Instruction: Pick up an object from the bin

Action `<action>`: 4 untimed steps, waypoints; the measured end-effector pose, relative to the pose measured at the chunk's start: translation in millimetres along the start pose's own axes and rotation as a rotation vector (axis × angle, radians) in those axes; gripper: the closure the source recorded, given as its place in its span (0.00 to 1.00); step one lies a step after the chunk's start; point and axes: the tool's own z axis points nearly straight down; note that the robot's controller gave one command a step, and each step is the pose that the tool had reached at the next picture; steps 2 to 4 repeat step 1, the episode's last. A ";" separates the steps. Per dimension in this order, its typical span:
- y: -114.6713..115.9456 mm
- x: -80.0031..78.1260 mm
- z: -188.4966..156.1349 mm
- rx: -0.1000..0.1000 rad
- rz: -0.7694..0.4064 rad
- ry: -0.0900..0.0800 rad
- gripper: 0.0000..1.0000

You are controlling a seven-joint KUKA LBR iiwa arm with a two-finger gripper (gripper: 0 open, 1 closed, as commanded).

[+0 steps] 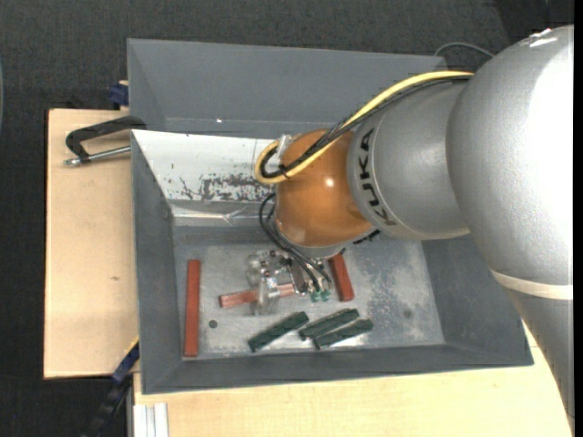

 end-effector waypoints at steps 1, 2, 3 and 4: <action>-2.1 -54.0 -134.8 0.000 0.057 -0.005 1.00; -2.1 -54.0 -134.8 0.000 0.057 -0.005 1.00; -2.1 -54.0 -134.8 0.000 0.057 -0.005 1.00; -2.1 -54.0 -134.8 0.000 0.057 -0.005 1.00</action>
Offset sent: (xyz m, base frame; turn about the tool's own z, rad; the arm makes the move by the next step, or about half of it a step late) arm 0.0000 0.0000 0.0000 0.0000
